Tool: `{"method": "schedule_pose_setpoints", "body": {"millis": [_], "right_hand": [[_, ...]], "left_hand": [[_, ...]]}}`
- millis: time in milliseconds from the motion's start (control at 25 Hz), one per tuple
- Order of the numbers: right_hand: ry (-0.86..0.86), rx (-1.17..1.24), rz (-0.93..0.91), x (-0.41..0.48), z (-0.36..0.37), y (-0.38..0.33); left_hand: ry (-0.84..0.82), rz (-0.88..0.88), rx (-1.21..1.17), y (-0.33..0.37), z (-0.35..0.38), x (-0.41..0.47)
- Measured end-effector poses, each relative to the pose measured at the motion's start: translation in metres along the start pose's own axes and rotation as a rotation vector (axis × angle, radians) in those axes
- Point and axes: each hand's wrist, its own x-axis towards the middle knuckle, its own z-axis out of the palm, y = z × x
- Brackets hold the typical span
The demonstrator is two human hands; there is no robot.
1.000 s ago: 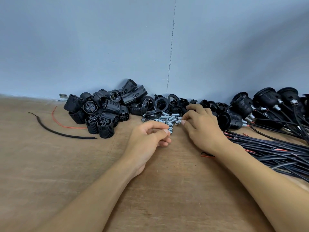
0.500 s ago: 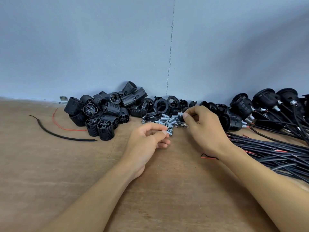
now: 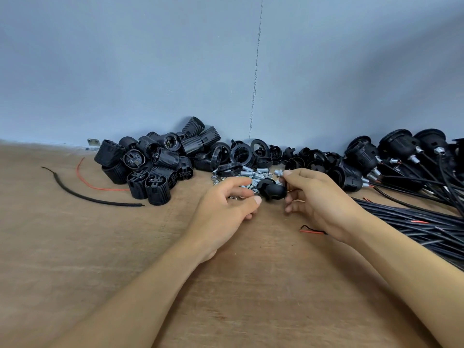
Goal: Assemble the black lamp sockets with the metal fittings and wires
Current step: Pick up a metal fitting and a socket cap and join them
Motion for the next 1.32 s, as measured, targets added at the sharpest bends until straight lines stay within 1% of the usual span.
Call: {"method": "schedule_pose_setpoints", "body": {"millis": [80,120,160,240,280,320,360,400,480,520,560,640,720,800,920,1040,1160,1320], "right_hand": [[0.091,-0.276,-0.03,0.0,0.0,0.001],[0.143,-0.362,-0.076,-0.001,0.001,0.001],[0.2,-0.411,-0.147,-0.003,0.002,0.002],[0.317,-0.552,-0.375,-0.008,0.004,0.001],[0.348,-0.618,-0.471,-0.009,0.005,0.001],[0.351,-0.62,-0.524,-0.01,0.007,0.002],[0.321,-0.532,-0.504,-0.009,0.009,0.002],[0.248,-0.376,-0.414,-0.009,0.01,0.001],[0.007,-0.045,-0.149,-0.01,0.014,-0.002],[-0.1,0.039,-0.04,-0.012,0.016,-0.002],[-0.171,0.086,0.026,-0.013,0.017,-0.001],[-0.218,0.141,0.053,-0.014,0.019,0.0],[-0.188,0.152,0.014,-0.014,0.022,0.001],[-0.1,0.092,-0.052,-0.014,0.022,0.002],[0.08,-0.168,-0.241,-0.016,0.018,0.005],[0.089,-0.285,-0.419,-0.02,0.017,0.005],[0.089,-0.401,-0.498,-0.023,0.021,0.008],[0.091,-0.454,-0.552,-0.022,0.017,0.009]], "left_hand": [[-0.056,0.017,0.07,0.0,0.0,-0.002],[-0.077,0.023,0.084,0.001,0.0,-0.002],[-0.088,0.026,0.089,0.002,0.0,-0.002],[-0.085,0.032,0.08,0.003,0.0,-0.002],[-0.081,0.034,0.074,0.003,0.0,-0.002],[-0.078,0.034,0.066,0.002,0.0,-0.003],[-0.079,0.031,0.049,0.003,0.001,-0.003],[-0.085,0.029,0.022,0.003,0.001,-0.003],[-0.113,0.018,-0.054,0.004,0.0,-0.003],[-0.136,0.012,-0.091,0.004,-0.001,-0.003],[-0.164,0.009,-0.124,0.005,-0.003,-0.002],[-0.206,-0.001,-0.178,0.005,-0.005,0.0],[-0.207,-0.021,-0.23,0.004,-0.007,0.0],[-0.187,-0.033,-0.261,0.003,-0.008,0.001],[-0.07,-0.098,-0.401,0.003,-0.009,0.004],[-0.007,-0.134,-0.515,0.003,-0.012,0.007],[-0.045,-0.119,-0.455,0.002,-0.012,0.005],[-0.057,-0.104,-0.381,-0.001,-0.01,0.004]]}}
